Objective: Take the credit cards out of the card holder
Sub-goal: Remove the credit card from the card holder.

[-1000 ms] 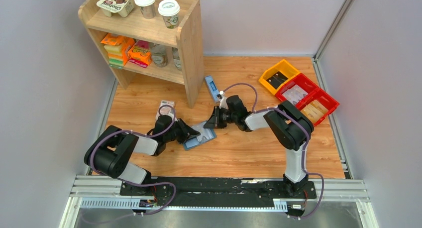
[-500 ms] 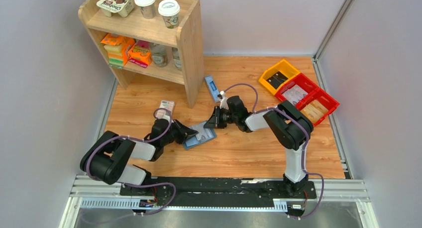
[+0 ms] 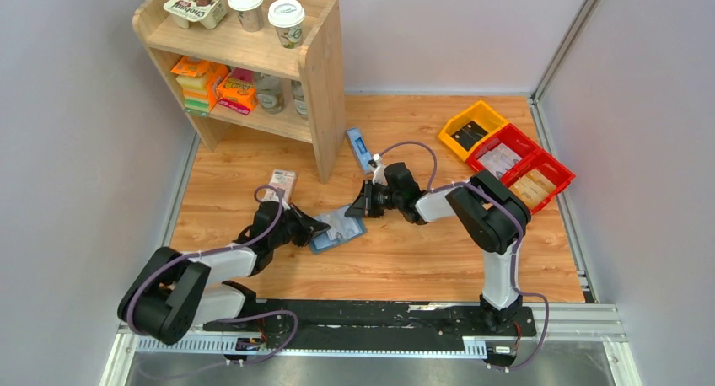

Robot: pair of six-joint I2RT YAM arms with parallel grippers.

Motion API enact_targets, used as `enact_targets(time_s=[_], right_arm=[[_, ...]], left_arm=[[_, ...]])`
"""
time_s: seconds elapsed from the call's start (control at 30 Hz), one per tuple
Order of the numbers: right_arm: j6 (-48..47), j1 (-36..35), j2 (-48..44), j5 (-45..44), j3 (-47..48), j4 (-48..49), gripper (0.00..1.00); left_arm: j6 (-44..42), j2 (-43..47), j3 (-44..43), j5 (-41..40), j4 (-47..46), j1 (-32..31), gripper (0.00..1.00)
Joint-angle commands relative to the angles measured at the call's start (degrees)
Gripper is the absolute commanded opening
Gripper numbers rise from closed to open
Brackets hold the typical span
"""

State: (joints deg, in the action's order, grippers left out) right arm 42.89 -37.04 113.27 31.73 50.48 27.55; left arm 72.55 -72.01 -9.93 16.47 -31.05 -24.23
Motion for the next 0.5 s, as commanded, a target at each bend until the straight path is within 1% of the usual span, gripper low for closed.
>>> enact_targets(time_s=[0.0, 0.03, 0.07, 0.1, 0.13, 0.23, 0.37, 0.47], right_arm=[[-2.82, 0.47, 3.71, -6.50, -2.75, -8.39, 0.06], [-2.82, 0.47, 3.80, -6.41, -2.58, -8.39, 0.06], [-2.90, 0.39, 3.71, -6.24, -2.49, -8.39, 0.06], [-2.90, 0.47, 3.71, -6.15, -2.40, -8.39, 0.06], [-2.99, 0.47, 3.71, -6.06, -2.23, -8.48, 0.06], [-3.17, 0.47, 3.10, -5.62, -1.88, -8.74, 0.07], [-3.96, 0.47, 1.52, -5.10, -0.91, -10.06, 0.08], [-4.48, 0.39, -0.07, -4.92, 0.14, -11.37, 0.10]], left_arm=[[-6.09, 7.83, -4.65, -1.87, 18.54, -0.03, 0.00], [-6.80, 10.98, -5.61, -3.53, 24.22, -0.03, 0.00], [-7.59, 12.23, -5.97, -4.33, 26.37, -0.03, 0.00], [-7.86, 15.20, -6.32, -5.91, 30.39, -0.03, 0.00], [-8.04, 17.67, -6.67, -7.49, 32.96, -0.03, 0.00], [-8.48, 21.46, -7.12, -9.52, 39.99, -0.03, 0.00], [-10.15, 25.33, -8.43, -11.37, 46.23, -0.03, 0.00], [-11.38, 29.45, -9.05, -12.95, 47.83, -0.03, 0.00]])
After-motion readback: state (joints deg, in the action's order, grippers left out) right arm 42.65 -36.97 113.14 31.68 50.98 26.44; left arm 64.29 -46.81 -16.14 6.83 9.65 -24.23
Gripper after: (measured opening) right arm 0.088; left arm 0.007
